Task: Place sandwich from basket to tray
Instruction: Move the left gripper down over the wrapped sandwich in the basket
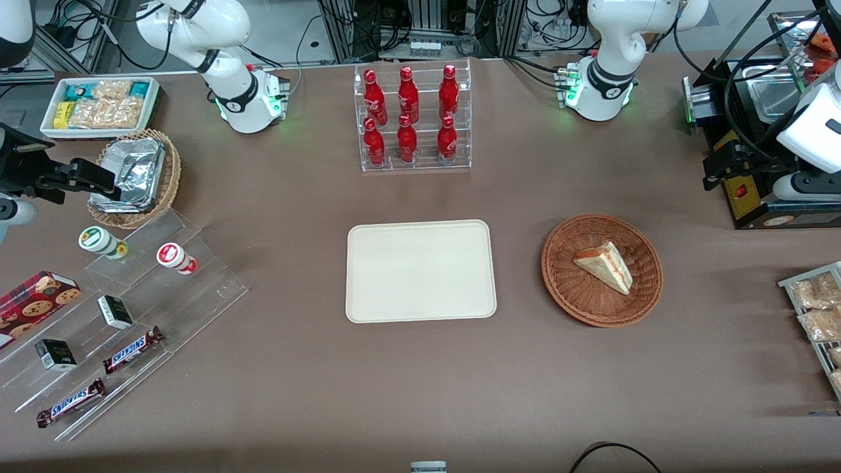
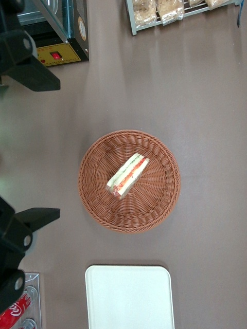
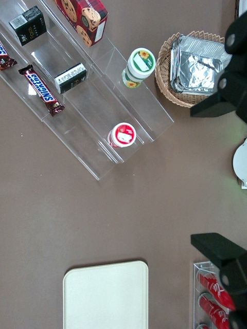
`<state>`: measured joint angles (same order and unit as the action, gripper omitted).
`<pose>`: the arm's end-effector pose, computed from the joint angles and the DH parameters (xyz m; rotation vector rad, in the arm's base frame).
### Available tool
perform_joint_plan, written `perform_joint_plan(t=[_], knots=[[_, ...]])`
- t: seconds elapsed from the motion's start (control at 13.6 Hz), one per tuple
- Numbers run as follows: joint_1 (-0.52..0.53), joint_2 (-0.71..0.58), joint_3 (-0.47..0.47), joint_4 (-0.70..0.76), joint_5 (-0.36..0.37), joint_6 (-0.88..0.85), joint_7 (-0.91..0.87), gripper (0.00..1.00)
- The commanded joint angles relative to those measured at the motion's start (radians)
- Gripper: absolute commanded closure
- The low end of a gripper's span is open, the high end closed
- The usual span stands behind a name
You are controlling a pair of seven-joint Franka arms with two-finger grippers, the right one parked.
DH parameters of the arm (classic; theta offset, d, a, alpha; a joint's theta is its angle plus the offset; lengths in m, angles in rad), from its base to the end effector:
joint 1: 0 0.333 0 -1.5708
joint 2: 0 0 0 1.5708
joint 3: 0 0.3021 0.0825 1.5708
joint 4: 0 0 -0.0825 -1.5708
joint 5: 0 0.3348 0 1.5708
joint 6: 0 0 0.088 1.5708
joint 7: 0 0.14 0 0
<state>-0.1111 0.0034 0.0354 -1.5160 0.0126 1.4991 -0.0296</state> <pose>0.4975 -0.0359 0.5927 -3.1269 0.0709 0.0307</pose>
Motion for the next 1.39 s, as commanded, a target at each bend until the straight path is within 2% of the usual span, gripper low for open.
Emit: perform_joint_plan(t=[0.0, 0.29, 0.66, 1.03, 1.17, 1.32], knots=[[-0.001, -0.02, 0.0, -0.038, 0.004, 0.021, -0.01, 0.0], [-0.004, 0.006, 0.0, -0.062, 0.014, 0.062, -0.012, 0.0], [-0.007, 0.007, 0.0, -0.292, 0.014, 0.335, -0.108, 0.0], [-0.012, -0.006, -0.002, -0.534, 0.004, 0.606, -0.353, 0.0], [-0.01, -0.029, -0.002, -0.649, 0.0, 0.786, -0.412, 0.0], [-0.016, -0.016, -0.003, -0.678, 0.001, 0.817, -0.571, 0.0]])
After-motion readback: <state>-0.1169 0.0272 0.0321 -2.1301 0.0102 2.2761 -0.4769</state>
